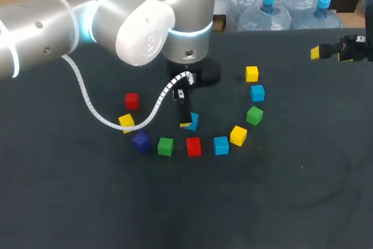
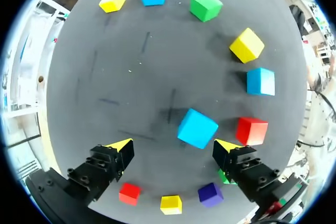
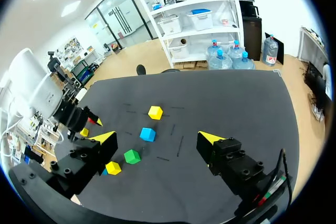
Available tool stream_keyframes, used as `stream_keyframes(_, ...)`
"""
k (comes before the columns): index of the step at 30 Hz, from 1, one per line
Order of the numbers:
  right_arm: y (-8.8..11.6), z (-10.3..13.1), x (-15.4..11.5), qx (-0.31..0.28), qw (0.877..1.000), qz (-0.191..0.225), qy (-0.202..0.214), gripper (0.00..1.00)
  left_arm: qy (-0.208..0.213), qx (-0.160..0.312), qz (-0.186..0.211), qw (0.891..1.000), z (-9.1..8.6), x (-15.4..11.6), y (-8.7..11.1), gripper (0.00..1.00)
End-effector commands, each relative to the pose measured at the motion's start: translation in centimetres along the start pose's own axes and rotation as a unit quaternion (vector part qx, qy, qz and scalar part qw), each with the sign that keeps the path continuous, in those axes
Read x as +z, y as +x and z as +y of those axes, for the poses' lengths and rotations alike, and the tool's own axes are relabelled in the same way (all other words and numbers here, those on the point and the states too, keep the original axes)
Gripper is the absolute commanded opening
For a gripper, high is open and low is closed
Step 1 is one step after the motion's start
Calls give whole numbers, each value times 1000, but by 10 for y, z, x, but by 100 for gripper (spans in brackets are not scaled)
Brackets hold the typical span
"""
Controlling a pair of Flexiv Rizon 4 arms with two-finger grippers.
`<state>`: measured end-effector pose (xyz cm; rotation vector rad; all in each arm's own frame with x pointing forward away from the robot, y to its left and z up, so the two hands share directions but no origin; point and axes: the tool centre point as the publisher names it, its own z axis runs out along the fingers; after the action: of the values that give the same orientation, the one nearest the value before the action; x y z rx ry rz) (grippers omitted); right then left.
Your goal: Place the blue cubes, place green cubes on the blue cubes, place the yellow cubes on the green cubes, then place the red cubes on the yellow cubes, and place purple cube on the red cubes.
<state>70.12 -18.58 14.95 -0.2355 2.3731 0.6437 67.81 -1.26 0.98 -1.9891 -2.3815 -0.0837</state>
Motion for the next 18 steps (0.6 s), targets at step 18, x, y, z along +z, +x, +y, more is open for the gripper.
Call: stream_keyframes(18,0,1,0,0,1000,0,3,100,24,101,-9,995,3,10,-15,100)
